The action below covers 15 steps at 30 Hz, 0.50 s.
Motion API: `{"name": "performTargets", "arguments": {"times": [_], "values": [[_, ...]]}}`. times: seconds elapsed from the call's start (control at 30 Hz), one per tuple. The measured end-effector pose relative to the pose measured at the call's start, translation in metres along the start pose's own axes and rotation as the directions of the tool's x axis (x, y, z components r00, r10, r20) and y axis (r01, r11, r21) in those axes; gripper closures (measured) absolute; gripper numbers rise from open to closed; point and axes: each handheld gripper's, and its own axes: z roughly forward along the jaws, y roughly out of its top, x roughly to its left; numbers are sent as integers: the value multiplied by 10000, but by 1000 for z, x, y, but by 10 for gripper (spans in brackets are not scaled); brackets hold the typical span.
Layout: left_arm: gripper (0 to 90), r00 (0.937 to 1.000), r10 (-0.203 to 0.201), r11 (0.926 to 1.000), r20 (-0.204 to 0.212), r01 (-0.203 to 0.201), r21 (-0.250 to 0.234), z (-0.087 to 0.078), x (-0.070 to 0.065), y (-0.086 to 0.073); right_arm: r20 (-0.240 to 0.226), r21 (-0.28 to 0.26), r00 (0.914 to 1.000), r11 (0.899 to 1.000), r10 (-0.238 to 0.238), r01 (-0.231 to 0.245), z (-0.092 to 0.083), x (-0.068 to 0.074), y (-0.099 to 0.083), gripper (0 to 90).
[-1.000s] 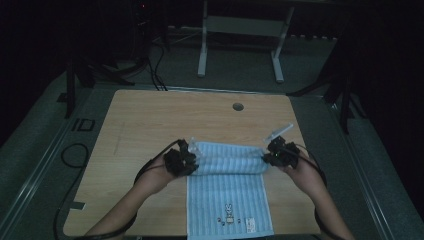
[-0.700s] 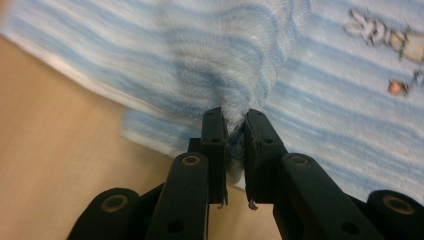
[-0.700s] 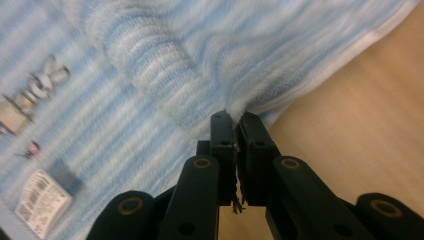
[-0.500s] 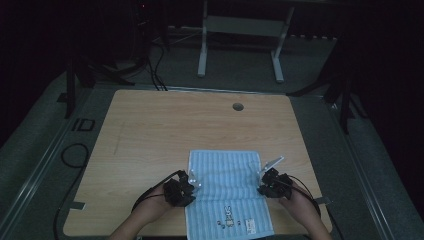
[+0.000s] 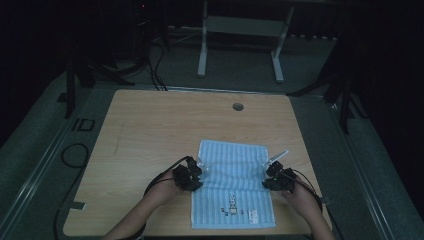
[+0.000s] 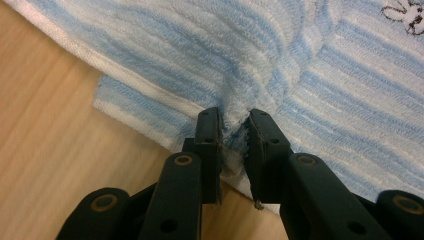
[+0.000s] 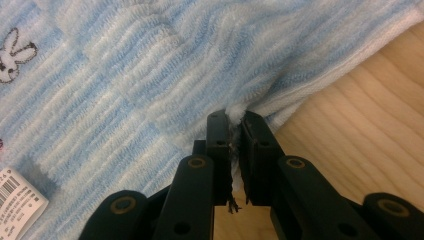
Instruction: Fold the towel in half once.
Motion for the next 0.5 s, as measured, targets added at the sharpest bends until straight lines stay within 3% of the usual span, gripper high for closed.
{"name": "performTargets", "arguments": {"times": [0.07,0.13,0.3,0.4,0.5], "values": [[748,10000,1,10000,-95,-1,49,2,-1,5,61,32,9999,10000,94,-95,-1,-2,-1,829],[748,9993,307,9994,-192,-304,180,3,-5,9,135,15,9998,9999,151,-152,-2,-3,-3,830],[753,9987,505,9983,11,-506,273,2,-14,8,48,-5,9995,9995,306,-306,-4,-7,-11,829],[734,9992,179,9995,365,-188,251,1,-13,6,-25,26,9994,9994,343,-343,-6,-7,-12,792],[645,9994,-12,9989,355,-5,464,-8,-12,5,-146,25,9997,9998,199,-199,-13,-7,-10,734]]}}
